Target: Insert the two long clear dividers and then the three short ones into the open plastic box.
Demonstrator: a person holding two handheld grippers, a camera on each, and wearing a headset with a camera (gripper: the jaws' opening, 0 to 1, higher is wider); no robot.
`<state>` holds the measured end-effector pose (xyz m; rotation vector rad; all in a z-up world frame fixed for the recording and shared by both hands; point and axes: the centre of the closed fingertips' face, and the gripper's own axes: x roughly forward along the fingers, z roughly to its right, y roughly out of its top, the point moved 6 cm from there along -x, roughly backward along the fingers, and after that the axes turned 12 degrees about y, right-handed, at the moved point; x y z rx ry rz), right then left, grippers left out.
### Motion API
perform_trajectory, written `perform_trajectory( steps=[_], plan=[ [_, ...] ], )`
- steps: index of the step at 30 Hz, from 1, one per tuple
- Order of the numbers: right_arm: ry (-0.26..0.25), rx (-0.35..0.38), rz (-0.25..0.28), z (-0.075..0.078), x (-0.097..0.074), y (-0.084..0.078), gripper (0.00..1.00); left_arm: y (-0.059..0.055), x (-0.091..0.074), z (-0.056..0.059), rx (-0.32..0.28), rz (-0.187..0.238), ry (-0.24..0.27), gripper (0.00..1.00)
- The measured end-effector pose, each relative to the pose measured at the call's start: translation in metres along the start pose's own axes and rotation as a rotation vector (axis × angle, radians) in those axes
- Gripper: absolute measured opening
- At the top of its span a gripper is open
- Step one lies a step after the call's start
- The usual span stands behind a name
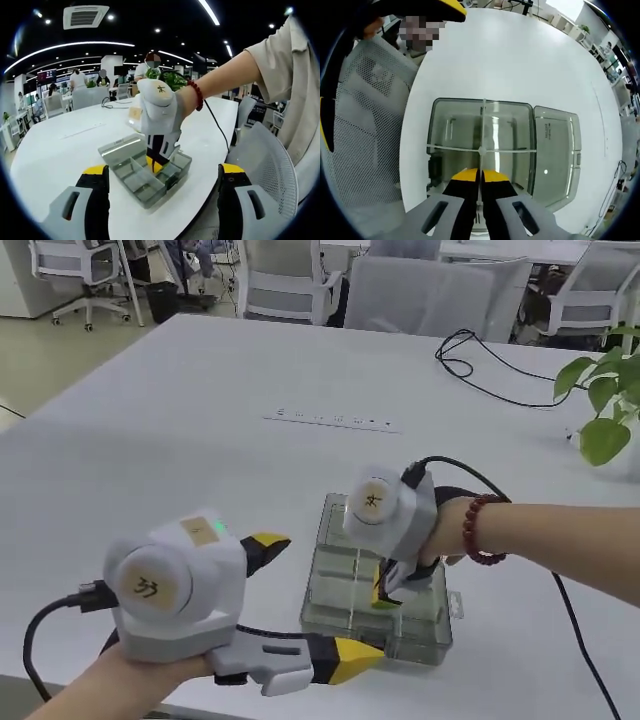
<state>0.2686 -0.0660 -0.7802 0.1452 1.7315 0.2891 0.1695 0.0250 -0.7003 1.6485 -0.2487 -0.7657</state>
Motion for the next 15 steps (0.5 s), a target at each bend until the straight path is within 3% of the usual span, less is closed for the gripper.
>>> perform_trajectory(
  steps=[4,7,15],
  plan=[
    [-0.026,0.006,0.031,0.002,-0.001,0.002,0.07,0.001,0.001,0.000,-0.002,0.006,0.000,0.92],
    [-0.020,0.023,0.078,0.000,-0.003,0.005,0.10,0.001,0.001,0.000,0.001,0.007,-0.002,0.92],
    [-0.017,0.040,0.131,-0.004,-0.012,0.008,0.21,0.003,0.001,0.000,0.009,0.010,0.002,0.96]
  ],
)
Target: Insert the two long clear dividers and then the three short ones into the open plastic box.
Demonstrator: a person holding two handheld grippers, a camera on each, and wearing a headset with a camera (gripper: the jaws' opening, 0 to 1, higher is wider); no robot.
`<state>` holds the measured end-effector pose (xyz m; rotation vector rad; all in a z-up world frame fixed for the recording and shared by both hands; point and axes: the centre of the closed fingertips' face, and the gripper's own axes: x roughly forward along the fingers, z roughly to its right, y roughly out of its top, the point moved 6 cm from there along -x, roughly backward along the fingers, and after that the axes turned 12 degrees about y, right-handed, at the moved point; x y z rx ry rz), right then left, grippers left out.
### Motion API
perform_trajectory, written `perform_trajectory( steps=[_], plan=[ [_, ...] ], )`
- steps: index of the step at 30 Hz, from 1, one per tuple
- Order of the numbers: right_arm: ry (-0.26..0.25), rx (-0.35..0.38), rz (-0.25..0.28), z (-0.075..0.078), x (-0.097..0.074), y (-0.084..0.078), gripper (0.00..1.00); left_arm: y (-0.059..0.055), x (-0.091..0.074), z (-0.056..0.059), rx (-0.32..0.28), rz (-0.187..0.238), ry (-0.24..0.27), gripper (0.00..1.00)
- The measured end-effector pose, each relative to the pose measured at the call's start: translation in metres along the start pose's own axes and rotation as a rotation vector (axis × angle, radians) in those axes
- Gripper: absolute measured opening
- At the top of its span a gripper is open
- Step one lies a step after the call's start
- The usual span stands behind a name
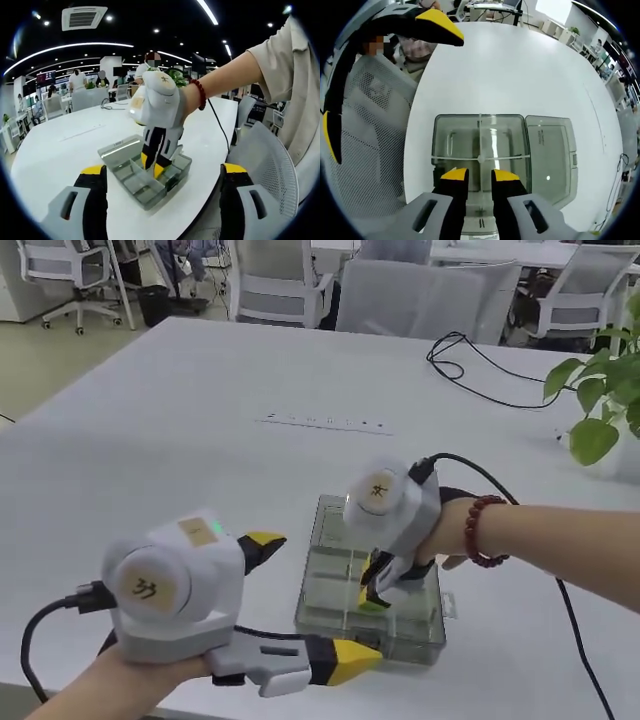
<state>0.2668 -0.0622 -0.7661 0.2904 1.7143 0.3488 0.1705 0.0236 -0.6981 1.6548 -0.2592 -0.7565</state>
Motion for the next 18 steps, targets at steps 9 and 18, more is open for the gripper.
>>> perform_trajectory(
  steps=[9,18],
  plan=[
    [0.009,0.020,0.067,-0.007,-0.014,-0.002,0.30,0.001,0.000,-0.002,-0.014,-0.001,0.011,1.00],
    [-0.005,0.033,0.120,-0.016,-0.032,-0.017,0.35,0.002,0.000,-0.005,-0.016,-0.008,0.025,1.00]
  ],
)
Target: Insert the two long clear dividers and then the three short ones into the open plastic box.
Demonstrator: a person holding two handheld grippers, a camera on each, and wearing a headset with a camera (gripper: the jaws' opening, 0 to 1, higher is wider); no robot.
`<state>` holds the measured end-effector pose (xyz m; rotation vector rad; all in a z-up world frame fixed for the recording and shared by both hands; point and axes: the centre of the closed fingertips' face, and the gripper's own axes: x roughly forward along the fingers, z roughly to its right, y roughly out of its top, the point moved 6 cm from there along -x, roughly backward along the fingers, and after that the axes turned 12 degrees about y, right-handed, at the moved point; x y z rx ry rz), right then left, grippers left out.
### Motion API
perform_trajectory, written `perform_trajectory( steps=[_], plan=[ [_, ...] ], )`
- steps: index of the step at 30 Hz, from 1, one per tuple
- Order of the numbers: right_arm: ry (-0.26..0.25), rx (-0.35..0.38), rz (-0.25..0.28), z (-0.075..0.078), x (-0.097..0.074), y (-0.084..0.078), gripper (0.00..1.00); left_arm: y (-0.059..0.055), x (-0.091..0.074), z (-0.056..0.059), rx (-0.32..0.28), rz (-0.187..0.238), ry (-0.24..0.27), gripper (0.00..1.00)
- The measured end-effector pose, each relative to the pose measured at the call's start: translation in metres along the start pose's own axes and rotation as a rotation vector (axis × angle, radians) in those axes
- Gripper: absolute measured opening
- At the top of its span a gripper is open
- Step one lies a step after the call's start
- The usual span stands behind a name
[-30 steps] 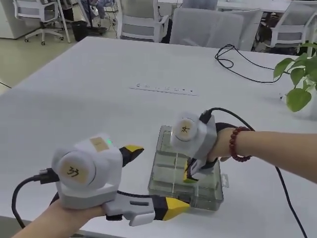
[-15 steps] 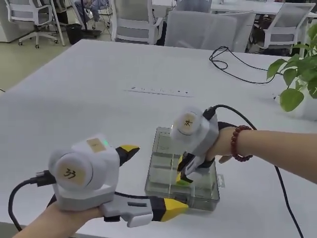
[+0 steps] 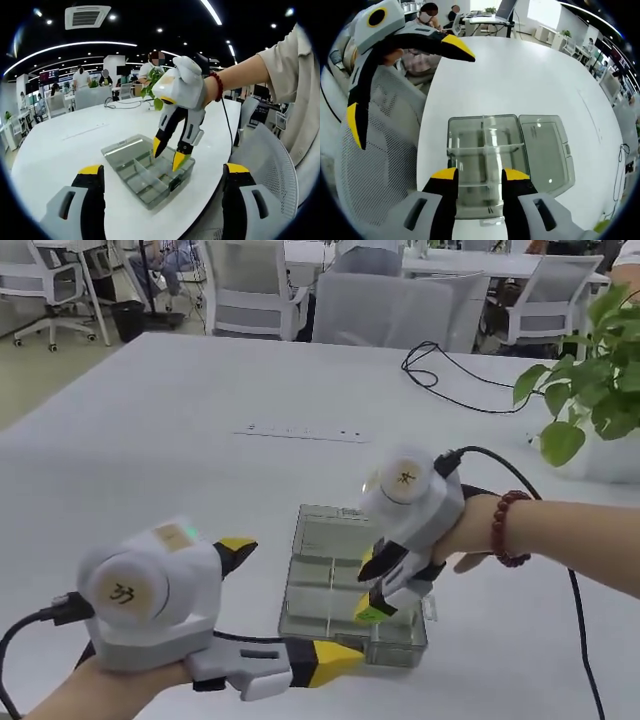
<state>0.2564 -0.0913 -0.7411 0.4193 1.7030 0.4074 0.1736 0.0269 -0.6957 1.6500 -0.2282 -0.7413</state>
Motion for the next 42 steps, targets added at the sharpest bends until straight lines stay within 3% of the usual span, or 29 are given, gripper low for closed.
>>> perform_trajectory(
  steps=[16,42],
  plan=[
    [-0.031,0.054,0.073,-0.010,-0.031,-0.039,0.44,-0.004,0.002,-0.002,-0.003,-0.025,0.022,0.99],
    [-0.099,0.180,0.013,-0.021,-0.061,-0.147,0.48,-0.001,0.009,0.006,0.022,-0.035,0.019,0.97]
  ],
)
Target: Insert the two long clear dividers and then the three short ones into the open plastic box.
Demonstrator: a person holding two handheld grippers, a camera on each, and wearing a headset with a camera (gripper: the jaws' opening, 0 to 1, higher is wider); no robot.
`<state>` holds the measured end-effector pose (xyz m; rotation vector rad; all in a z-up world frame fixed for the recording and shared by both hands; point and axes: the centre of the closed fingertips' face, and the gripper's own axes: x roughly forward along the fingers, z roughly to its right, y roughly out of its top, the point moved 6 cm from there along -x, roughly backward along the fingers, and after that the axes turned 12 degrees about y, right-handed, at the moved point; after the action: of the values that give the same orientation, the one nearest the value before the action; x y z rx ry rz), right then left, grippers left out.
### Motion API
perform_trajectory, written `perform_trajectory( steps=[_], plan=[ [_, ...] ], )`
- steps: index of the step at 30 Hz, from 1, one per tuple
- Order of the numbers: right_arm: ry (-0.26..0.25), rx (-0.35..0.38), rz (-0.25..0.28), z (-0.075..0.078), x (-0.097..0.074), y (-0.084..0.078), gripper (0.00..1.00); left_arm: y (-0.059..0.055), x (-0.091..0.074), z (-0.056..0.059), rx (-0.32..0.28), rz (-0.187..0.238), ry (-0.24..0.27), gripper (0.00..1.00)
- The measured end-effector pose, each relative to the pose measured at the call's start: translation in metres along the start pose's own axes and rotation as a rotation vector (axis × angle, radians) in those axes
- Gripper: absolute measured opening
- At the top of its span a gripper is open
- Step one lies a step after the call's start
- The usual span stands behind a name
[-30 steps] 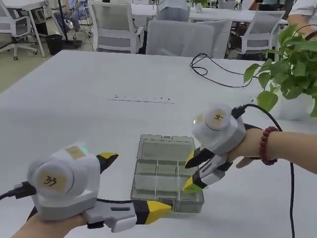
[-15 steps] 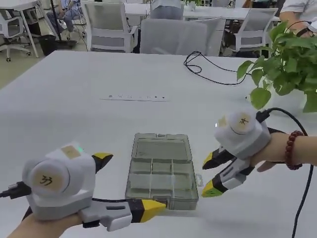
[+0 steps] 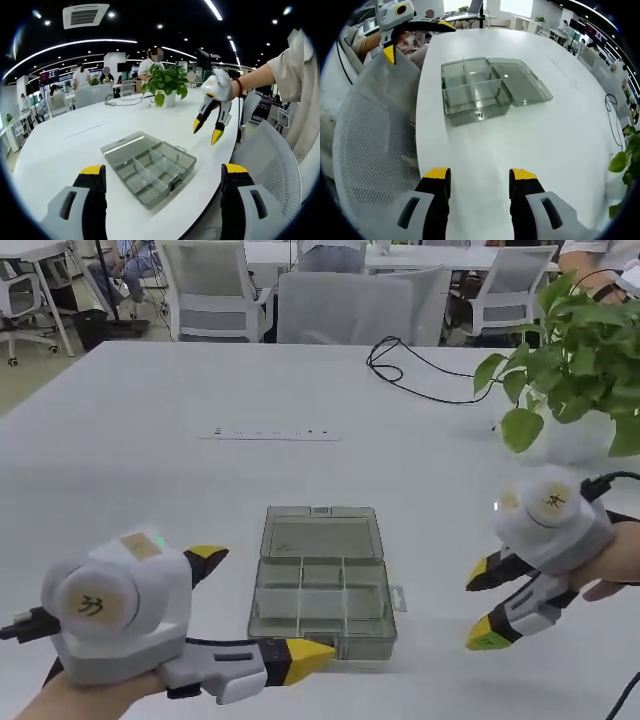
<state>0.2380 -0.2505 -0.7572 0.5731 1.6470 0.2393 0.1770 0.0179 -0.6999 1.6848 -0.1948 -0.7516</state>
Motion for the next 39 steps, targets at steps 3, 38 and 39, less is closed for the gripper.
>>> perform_trajectory(
  steps=[3,38,39],
  plan=[
    [-0.004,0.007,-0.019,0.001,-0.001,-0.012,0.48,0.000,0.000,0.000,-0.002,-0.004,0.003,0.97],
    [0.017,0.005,-0.196,0.014,-0.009,-0.085,0.42,-0.006,-0.009,-0.009,-0.022,-0.022,0.048,0.92],
    [0.017,0.004,-0.197,0.014,-0.008,-0.085,0.42,-0.006,-0.009,-0.009,-0.023,-0.024,0.049,0.91]
  ],
)
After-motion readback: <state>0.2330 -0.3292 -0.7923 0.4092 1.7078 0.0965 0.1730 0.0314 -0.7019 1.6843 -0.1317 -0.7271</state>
